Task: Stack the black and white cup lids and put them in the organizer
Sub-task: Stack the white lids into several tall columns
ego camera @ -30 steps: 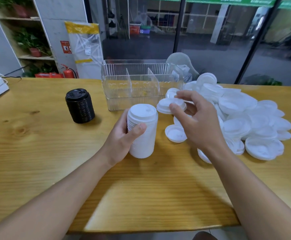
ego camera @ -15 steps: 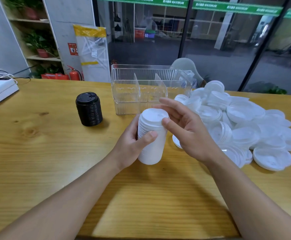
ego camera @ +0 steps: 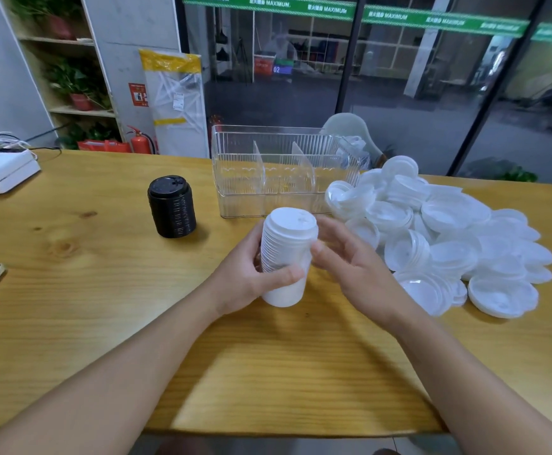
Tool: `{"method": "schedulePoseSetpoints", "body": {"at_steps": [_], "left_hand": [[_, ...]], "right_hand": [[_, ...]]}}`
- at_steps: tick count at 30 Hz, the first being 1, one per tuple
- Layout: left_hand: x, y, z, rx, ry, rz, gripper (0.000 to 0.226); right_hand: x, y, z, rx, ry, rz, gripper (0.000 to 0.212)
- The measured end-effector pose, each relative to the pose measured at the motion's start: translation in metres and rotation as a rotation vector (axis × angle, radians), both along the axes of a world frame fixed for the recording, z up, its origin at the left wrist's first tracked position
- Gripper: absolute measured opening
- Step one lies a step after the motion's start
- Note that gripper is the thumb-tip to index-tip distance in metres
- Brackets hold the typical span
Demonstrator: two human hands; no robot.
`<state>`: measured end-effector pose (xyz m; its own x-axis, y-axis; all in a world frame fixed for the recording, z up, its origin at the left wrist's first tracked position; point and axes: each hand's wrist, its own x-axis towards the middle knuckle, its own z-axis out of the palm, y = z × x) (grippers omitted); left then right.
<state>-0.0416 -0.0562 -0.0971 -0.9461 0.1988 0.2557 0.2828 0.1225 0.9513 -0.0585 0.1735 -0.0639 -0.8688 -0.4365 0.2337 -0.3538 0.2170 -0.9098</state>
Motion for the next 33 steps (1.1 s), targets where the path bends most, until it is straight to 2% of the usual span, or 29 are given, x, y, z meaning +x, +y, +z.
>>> {"method": "schedulePoseSetpoints", "body": {"at_steps": [2, 4, 7, 13, 15, 18, 21, 25, 30, 33], "left_hand": [[0.006, -0.010, -0.004, -0.155, -0.046, 0.073, 0.083], [0.015, -0.017, -0.010, -0.261, -0.053, 0.163, 0.068], [0.027, -0.019, -0.009, -0.384, -0.016, 0.253, 0.049], [0.009, -0.054, -0.004, -0.491, -0.016, 0.571, 0.051], [-0.002, -0.068, -0.007, -0.518, -0.039, 0.686, 0.044], [-0.016, -0.081, -0.012, -0.544, -0.055, 0.790, 0.029], [-0.022, -0.087, -0.014, -0.545, -0.057, 0.831, 0.021], [-0.018, -0.086, -0.019, -0.581, -0.030, 0.815, 0.026], [-0.012, -0.073, -0.022, -0.592, 0.009, 0.706, 0.028], [-0.009, -0.051, -0.018, -0.589, 0.055, 0.619, 0.022]], "right_hand": [[0.009, 0.002, -0.011, 0.111, -0.016, -0.007, 0.052], [0.016, -0.002, -0.019, 0.211, -0.043, -0.012, 0.055], [0.015, -0.020, -0.024, 0.337, 0.027, -0.116, 0.053], [-0.021, -0.092, -0.018, 0.359, 0.041, -0.184, 0.069], [-0.034, -0.114, -0.020, 0.290, -0.011, -0.194, 0.060], [-0.044, -0.140, -0.019, 0.204, -0.082, -0.183, 0.035], [-0.048, -0.153, -0.020, 0.211, -0.066, -0.156, 0.031], [-0.044, -0.148, -0.023, 0.233, -0.053, -0.106, 0.034], [-0.027, -0.116, -0.028, 0.259, -0.071, -0.061, 0.058], [-0.017, -0.092, -0.030, 0.264, -0.063, -0.060, 0.057]]}}
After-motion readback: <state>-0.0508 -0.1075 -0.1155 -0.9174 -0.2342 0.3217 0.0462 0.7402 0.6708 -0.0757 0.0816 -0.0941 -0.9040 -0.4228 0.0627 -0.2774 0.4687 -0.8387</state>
